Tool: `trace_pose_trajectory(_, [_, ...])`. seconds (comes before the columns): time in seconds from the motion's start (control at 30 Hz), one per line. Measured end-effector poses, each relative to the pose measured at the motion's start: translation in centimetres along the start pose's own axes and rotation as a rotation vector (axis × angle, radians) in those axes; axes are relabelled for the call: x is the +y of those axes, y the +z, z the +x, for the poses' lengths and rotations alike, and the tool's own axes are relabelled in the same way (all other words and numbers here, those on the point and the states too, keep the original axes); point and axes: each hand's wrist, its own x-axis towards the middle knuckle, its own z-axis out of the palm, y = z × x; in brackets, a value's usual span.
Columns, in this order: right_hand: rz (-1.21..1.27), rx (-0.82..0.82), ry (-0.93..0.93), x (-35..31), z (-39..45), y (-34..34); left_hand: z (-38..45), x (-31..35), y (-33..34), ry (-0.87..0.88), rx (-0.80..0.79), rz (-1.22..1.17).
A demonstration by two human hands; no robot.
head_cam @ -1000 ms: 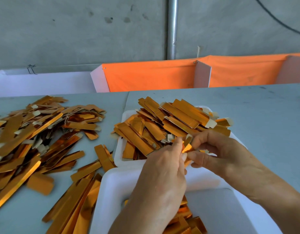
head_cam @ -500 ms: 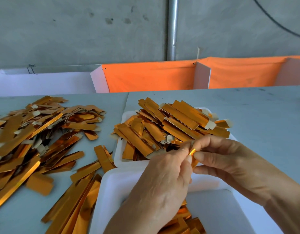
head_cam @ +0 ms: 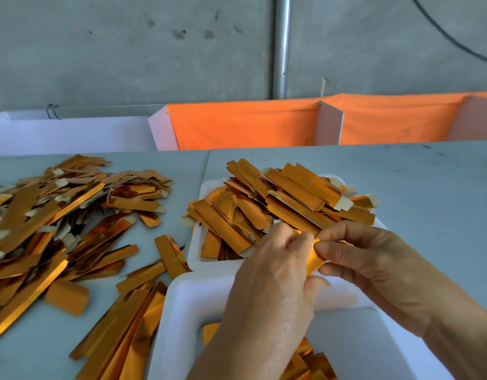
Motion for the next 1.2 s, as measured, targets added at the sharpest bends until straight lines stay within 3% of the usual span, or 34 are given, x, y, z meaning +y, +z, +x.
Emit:
trace_pose_trajectory(0.1, [0.111,-0.088,-0.023,-0.1,-0.1,-0.1,-0.1,-0.2,-0.3,-0.015,0.032,-0.056])
trace_pose_trajectory(0.23, [0.156,-0.082,-0.053,-0.4,0.0,-0.7,-0.2,0.1,-1.2,-0.087,0.020,-0.237])
trace_pose_trajectory(0.63, [0.034,-0.240,-0.208,-1.4,-0.5,-1.8,0.0,0.0,-2.1,-0.176,-0.068,-0.559])
trace_pose_trajectory(1.2, [-0.275,-0.148,-0.215,-1.1,-0.6,-0.5,-0.2,-0.2,-1.7,-0.044,-0.048,-0.273])
